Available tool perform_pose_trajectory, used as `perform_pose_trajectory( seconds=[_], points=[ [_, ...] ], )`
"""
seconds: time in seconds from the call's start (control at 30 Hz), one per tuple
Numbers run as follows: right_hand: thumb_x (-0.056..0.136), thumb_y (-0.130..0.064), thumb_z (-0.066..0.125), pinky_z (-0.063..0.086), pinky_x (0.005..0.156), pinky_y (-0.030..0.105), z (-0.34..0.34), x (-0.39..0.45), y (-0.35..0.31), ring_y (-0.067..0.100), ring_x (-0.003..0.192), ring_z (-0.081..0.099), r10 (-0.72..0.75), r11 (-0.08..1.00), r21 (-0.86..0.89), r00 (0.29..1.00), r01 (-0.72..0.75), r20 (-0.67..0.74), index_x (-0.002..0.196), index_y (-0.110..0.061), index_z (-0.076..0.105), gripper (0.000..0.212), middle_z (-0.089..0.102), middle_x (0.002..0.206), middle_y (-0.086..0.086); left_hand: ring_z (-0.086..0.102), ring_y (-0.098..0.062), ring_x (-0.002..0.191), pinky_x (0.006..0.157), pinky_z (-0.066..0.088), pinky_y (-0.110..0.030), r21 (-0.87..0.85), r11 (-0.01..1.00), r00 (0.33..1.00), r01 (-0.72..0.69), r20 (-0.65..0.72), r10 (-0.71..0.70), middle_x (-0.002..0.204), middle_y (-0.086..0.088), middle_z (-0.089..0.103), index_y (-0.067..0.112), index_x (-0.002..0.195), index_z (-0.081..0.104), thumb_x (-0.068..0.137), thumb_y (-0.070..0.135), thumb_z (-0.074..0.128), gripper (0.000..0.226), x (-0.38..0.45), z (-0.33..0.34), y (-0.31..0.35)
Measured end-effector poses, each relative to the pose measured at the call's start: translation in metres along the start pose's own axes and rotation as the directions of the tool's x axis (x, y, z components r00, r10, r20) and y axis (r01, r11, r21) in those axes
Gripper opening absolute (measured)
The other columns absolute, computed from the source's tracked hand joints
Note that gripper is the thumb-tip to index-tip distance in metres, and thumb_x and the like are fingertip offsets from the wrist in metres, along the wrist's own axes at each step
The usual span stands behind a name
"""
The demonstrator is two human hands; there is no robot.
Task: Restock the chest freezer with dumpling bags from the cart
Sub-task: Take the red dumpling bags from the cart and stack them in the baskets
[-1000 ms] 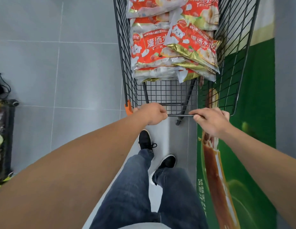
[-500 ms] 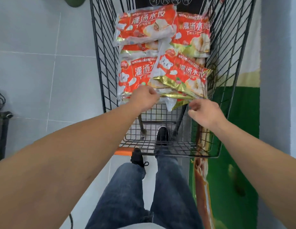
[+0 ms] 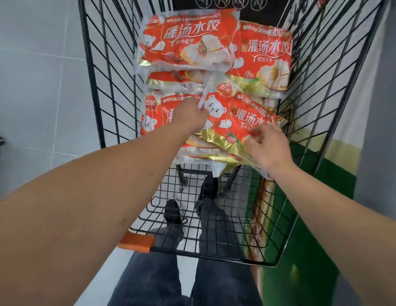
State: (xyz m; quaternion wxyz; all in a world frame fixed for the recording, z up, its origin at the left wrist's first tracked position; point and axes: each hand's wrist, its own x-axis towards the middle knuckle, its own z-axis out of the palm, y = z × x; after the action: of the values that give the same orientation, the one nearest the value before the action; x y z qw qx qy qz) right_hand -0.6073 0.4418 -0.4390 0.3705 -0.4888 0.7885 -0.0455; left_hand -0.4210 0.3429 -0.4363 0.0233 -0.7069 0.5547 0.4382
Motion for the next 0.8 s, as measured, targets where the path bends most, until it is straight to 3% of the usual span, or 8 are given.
perform_pose_trajectory(
  seconds=[0.13,0.23,0.37,0.43,0.53,0.67,0.7,0.8],
  points=[
    [0.093,-0.026,0.057,0.035,0.085,0.024,0.002,0.008,-0.005,0.025,0.110,0.055,0.259,0.946,0.201,0.966,-0.253,-0.002,0.128,-0.012,0.055,0.038,0.053,0.127,0.008,0.065,-0.033,0.100,0.082,0.055,-0.038,-0.064,0.996,0.997,0.070,0.021,-0.069,0.109,-0.012,0.069,0.008,0.109,0.067,0.094,0.019,0.058,0.021,-0.006,-0.023,-0.020],
    [0.095,-0.031,0.056,0.038,0.085,0.029,0.007,0.014,-0.010,0.024,0.103,0.054,0.376,0.860,0.332,0.921,-0.387,0.100,0.132,-0.016,0.047,0.042,0.055,0.118,0.002,0.063,-0.031,0.103,0.084,0.054,-0.038,-0.040,0.987,0.988,0.155,-0.019,-0.156,0.112,-0.013,0.067,0.006,0.111,0.064,0.092,0.018,0.059,0.023,-0.014,-0.039,-0.046],
    [0.098,-0.034,0.048,0.042,0.076,0.032,0.008,0.022,-0.026,0.022,0.091,0.056,0.415,0.776,0.467,0.901,-0.424,0.130,0.104,-0.020,0.059,0.018,0.064,0.106,0.001,0.063,-0.033,0.107,0.089,0.054,-0.039,0.065,0.964,0.966,0.257,-0.012,-0.257,0.116,-0.015,0.066,0.005,0.120,0.062,0.090,0.019,0.061,0.033,-0.017,-0.048,-0.068],
    [0.092,-0.039,0.051,0.053,0.079,0.040,0.005,0.029,-0.029,0.027,0.089,0.063,0.464,0.733,0.513,0.880,-0.447,0.104,0.086,-0.019,0.063,0.025,0.069,0.098,0.006,0.064,-0.031,0.104,0.090,0.056,-0.041,-0.029,0.955,0.956,0.295,0.002,-0.295,0.113,-0.010,0.067,0.010,0.121,0.062,0.081,0.018,0.067,0.041,-0.015,-0.051,-0.067],
    [0.079,-0.042,0.059,0.059,0.082,0.052,0.008,0.046,-0.012,0.030,0.086,0.069,0.480,0.696,0.540,0.866,-0.473,0.140,0.073,-0.020,0.063,0.023,0.071,0.086,0.004,0.068,-0.030,0.097,0.086,0.059,-0.047,-0.334,0.881,0.939,0.335,0.041,-0.341,0.109,-0.009,0.070,0.012,0.118,0.064,0.067,0.022,0.061,0.052,0.001,-0.049,-0.074],
    [0.096,-0.017,0.059,0.062,0.059,0.042,-0.005,0.029,-0.025,0.026,0.079,0.073,0.440,0.608,0.617,0.859,-0.500,0.263,0.088,-0.019,0.066,0.011,0.073,0.093,0.006,0.071,-0.033,0.092,0.082,0.059,-0.050,-0.533,0.780,0.926,0.329,0.023,-0.376,0.107,-0.012,0.072,0.011,0.110,0.070,0.065,0.027,0.062,0.049,0.013,-0.040,-0.089],
    [0.097,-0.014,0.059,0.062,0.060,0.044,-0.007,0.025,-0.027,0.028,0.080,0.074,0.442,0.591,0.623,0.852,-0.512,0.281,0.088,-0.016,0.065,0.011,0.074,0.094,0.008,0.071,-0.033,0.092,0.082,0.059,-0.050,-0.550,0.770,0.926,0.323,0.018,-0.376,0.106,-0.011,0.072,0.011,0.105,0.071,0.067,0.028,0.065,0.042,0.009,-0.041,-0.089],
    [0.093,-0.006,0.059,0.059,0.082,0.056,-0.012,0.003,-0.031,0.035,0.096,0.071,0.451,0.580,0.667,0.866,-0.468,0.216,0.077,-0.016,0.063,0.019,0.072,0.091,0.008,0.071,-0.032,0.093,0.084,0.059,-0.051,-0.572,0.777,0.946,0.263,-0.006,-0.325,0.100,-0.010,0.073,0.014,0.087,0.070,0.083,0.022,0.065,0.010,-0.015,-0.050,-0.080]
  ],
)
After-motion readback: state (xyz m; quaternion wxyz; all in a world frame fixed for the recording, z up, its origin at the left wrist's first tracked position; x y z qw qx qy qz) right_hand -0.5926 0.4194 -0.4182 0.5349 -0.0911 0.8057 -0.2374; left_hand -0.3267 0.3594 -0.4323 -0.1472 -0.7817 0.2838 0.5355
